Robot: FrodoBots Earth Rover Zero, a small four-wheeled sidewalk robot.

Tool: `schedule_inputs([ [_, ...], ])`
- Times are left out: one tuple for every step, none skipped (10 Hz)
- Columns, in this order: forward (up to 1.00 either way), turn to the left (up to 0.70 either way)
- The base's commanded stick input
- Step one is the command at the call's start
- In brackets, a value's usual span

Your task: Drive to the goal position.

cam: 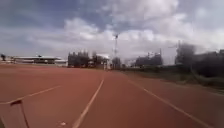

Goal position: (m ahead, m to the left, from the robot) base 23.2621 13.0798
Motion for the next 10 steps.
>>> schedule_inputs([
  [0.7,0.0],
  [0.7,0.0],
  [0.7,0.0],
  [0.7,0.0],
  [0.7,0.0],
  [0.7,0.0],
  [0.7,0.0],
  [0.7,0.0],
  [0.7,0.0],
  [0.7,0.0],
])
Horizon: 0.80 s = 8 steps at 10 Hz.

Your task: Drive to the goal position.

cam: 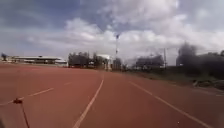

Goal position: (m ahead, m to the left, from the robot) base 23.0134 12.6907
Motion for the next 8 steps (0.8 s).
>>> schedule_inputs([
  [0.7,0.0],
  [0.7,0.0],
  [0.7,0.0],
  [0.7,0.0],
  [0.7,0.0],
  [0.7,0.0],
  [0.7,0.0],
  [0.7,0.0],
])
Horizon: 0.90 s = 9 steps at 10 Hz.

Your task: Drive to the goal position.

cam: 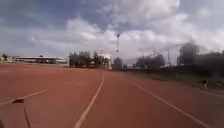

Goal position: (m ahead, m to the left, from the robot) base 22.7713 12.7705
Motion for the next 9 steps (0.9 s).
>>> schedule_inputs([
  [0.7,0.0],
  [0.7,0.0],
  [0.7,0.0],
  [0.7,0.0],
  [0.7,0.0],
  [0.7,0.0],
  [0.7,0.0],
  [0.7,0.0],
  [0.7,0.0],
])
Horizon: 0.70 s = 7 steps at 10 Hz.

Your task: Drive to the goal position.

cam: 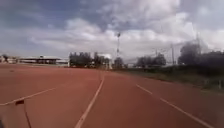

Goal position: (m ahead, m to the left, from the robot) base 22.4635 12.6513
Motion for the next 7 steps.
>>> schedule_inputs([
  [0.7,0.0],
  [0.7,0.0],
  [0.7,0.0],
  [0.7,0.0],
  [0.7,0.0],
  [0.7,0.0],
  [0.7,0.0],
])
